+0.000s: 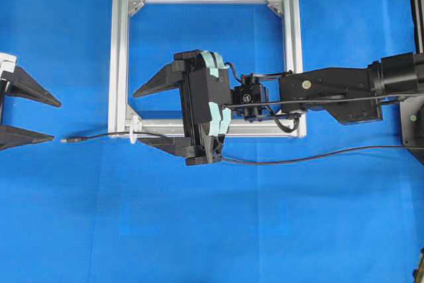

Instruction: Insert the wire through the string loop located on the left side.

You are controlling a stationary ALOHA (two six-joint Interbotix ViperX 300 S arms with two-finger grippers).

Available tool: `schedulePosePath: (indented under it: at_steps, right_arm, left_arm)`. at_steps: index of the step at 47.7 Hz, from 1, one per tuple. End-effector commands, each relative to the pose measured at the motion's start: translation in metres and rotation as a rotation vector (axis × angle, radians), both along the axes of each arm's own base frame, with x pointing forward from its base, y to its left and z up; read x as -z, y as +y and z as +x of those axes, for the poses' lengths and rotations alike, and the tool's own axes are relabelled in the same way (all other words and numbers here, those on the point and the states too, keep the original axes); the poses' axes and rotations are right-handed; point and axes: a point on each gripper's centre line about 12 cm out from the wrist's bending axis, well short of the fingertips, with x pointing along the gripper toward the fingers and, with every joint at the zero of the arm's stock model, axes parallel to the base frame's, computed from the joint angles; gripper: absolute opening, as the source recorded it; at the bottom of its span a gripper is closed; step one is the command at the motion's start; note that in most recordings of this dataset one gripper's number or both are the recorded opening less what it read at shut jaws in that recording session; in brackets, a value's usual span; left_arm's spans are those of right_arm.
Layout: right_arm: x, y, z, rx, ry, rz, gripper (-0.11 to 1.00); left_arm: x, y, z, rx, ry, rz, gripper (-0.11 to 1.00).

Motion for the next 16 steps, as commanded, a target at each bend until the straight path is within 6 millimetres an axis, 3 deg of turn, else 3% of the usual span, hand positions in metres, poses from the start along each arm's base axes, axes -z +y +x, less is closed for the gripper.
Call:
schedulePosePath:
  at_steps: [1, 16]
  right_arm:
    - [-0.0209, 0.0007, -0.0019, -0.002, -0.049, 0.001, 0.95]
    - [-0.02, 0.0006, -0.0023, -0.001, -0.044, 0.004, 0.95]
  left_arm:
    - [-0.0101, -0.0006, 0.0034, 0.003, -0.03, 0.002, 0.68]
    - [-0.0095, -0.0006, 0.0033, 0.009, -0.03, 0.018, 0.68]
